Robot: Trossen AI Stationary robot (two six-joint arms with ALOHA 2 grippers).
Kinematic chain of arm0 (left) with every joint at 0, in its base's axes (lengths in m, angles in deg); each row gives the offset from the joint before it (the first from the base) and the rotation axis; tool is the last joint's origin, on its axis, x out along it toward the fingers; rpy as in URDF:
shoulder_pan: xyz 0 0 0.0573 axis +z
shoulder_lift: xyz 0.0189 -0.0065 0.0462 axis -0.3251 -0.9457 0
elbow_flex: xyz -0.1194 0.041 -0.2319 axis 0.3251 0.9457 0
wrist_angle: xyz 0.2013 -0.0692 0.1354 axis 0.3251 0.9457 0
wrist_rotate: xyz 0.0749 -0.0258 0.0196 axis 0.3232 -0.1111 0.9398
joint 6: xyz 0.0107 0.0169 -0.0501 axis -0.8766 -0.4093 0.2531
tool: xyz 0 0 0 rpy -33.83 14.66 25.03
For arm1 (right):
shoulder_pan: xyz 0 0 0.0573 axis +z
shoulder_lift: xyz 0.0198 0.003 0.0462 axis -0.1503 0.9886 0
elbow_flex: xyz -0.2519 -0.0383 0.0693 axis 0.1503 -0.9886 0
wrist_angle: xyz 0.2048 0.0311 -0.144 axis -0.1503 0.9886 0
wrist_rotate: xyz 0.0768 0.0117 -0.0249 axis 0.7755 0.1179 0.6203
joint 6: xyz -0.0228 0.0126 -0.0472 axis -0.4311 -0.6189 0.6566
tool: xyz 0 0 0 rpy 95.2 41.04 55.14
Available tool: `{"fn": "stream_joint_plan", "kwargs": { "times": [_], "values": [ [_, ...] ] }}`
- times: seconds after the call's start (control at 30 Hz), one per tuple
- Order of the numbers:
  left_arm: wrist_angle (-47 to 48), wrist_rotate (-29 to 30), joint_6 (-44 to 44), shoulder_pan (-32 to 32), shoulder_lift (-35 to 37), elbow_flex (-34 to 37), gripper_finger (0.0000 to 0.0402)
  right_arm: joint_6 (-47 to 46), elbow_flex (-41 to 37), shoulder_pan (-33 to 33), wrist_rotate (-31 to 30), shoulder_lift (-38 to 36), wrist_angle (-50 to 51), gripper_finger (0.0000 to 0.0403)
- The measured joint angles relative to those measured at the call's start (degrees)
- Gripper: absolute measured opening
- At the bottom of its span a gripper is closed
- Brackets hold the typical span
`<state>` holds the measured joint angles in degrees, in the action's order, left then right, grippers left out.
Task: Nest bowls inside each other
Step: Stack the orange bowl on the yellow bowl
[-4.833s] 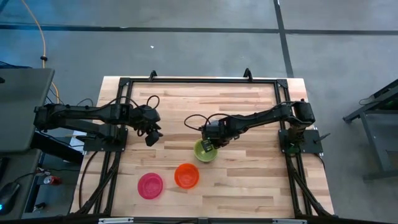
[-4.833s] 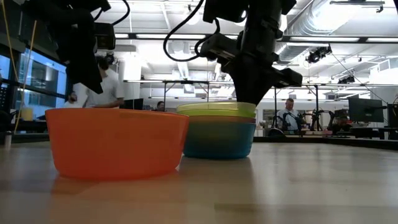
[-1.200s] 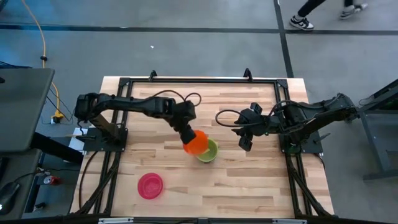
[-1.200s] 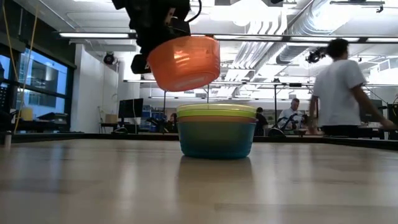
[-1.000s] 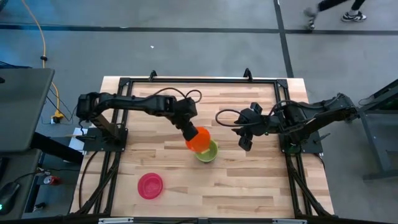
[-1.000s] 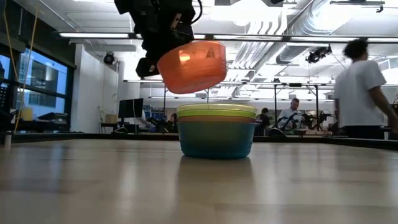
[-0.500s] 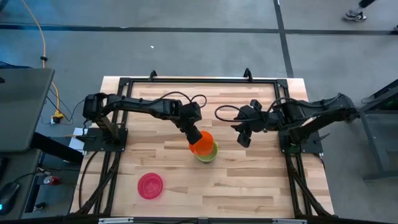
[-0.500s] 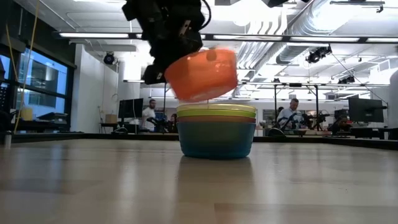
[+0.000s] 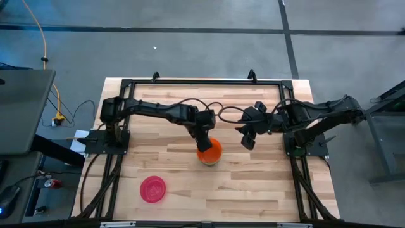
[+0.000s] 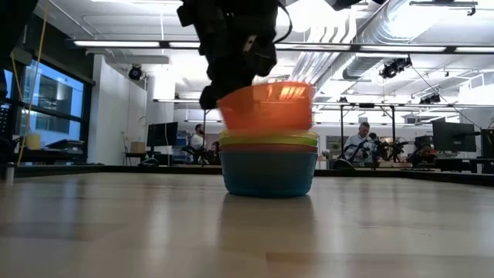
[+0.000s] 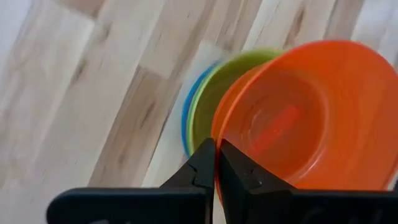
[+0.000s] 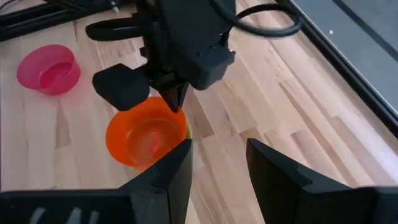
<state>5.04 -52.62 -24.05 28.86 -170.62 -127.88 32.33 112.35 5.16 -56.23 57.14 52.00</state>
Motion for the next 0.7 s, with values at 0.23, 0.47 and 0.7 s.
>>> {"fn": "stream_joint_plan", "kwargs": {
  "times": [0.23,0.47,0.7],
  "values": [
    [1.6,2.8,-1.2,0.2,0.0,0.0,0.0000,-0.3,-1.0,0.6,0.1,0.0,0.3,0.0144],
    [3.1,4.2,-1.2,0.3,-0.3,0.0,0.0000,-1.4,-3.7,0.1,1.2,0.0,-0.6,0.0144],
    [6.3,5.7,-2.3,0.2,-0.3,0.0,0.0000,-1.4,-5.0,0.1,1.9,0.0,-2.5,0.0144]
  ]
}}
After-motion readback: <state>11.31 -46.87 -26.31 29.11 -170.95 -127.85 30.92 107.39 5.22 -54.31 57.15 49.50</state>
